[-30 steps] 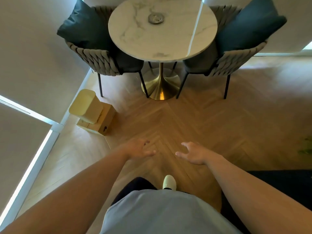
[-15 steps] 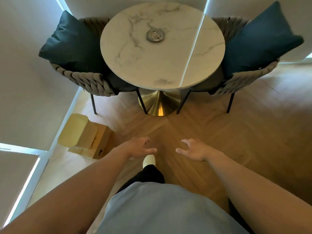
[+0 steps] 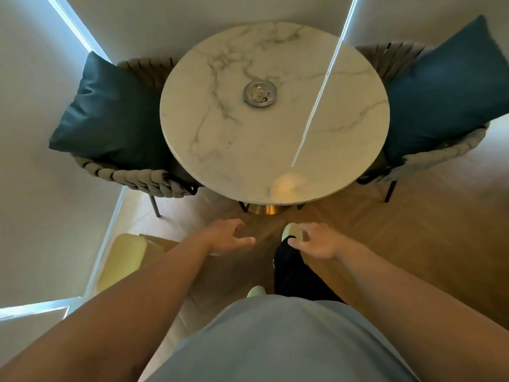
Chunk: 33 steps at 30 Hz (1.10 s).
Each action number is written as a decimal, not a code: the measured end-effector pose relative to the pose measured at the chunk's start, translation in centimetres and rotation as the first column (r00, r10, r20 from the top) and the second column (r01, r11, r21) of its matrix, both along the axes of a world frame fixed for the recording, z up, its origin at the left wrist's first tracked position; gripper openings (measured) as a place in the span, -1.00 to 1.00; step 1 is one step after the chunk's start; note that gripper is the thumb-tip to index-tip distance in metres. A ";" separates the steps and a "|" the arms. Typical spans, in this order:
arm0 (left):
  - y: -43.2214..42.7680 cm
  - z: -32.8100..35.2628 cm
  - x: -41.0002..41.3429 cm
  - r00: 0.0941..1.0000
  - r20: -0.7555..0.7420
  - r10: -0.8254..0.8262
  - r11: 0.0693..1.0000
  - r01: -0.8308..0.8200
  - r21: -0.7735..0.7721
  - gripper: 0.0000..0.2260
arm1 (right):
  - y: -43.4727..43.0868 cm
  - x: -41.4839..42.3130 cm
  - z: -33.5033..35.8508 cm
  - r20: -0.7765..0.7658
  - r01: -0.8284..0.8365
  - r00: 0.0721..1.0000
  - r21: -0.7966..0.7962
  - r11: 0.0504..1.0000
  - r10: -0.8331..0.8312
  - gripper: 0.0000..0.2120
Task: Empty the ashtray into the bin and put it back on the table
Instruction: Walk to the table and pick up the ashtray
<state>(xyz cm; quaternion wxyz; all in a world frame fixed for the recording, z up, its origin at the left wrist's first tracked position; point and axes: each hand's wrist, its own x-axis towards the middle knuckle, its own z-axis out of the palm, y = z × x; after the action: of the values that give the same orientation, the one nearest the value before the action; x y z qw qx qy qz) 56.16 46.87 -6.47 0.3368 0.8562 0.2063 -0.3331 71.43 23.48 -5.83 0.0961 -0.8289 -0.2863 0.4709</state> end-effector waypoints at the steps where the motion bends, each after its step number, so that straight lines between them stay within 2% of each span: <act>1: 0.8 -0.1 1.3 1.000 0.001 0.016 1.000 -0.016 0.000 -0.22 | 0.9 1.4 -0.2 0.002 -0.015 1.000 -0.001 1.000 0.015 -0.26; 8: 4.9 -0.6 9.3 0.996 -0.013 0.089 0.995 -0.090 -0.031 -0.24 | 6.2 10.5 -0.6 -0.004 -0.145 0.989 -0.002 0.989 0.145 -0.27; 16: 8.6 -0.1 18.6 0.986 -0.046 0.162 0.986 -0.164 -0.030 -0.23 | 11.6 20.3 -1.2 -0.006 -0.194 0.981 -0.007 0.981 0.194 -0.19; 21: 10.4 0.1 21.6 0.979 -0.052 0.198 0.979 -0.200 -0.037 -0.28 | 14.0 24.1 -1.3 -0.037 -0.163 0.986 -0.011 0.987 0.162 -0.20; 26: 13.4 -0.2 24.5 0.981 -0.043 0.189 0.981 -0.191 -0.037 -0.31 | 16.6 26.6 -1.8 0.015 -0.141 0.990 0.003 0.990 0.141 -0.24; 33: 19.2 -1.4 29.0 0.987 0.054 0.150 0.986 -0.153 0.060 -0.34 | 21.0 30.2 -2.2 0.031 -0.013 0.999 0.019 1.000 0.013 -0.21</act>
<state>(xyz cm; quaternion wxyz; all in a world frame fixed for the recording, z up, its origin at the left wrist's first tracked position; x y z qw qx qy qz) 85.16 66.08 -7.90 0.3387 0.8562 0.2730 -0.2787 101.63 44.52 -8.02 0.0967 -0.8333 -0.2977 0.4557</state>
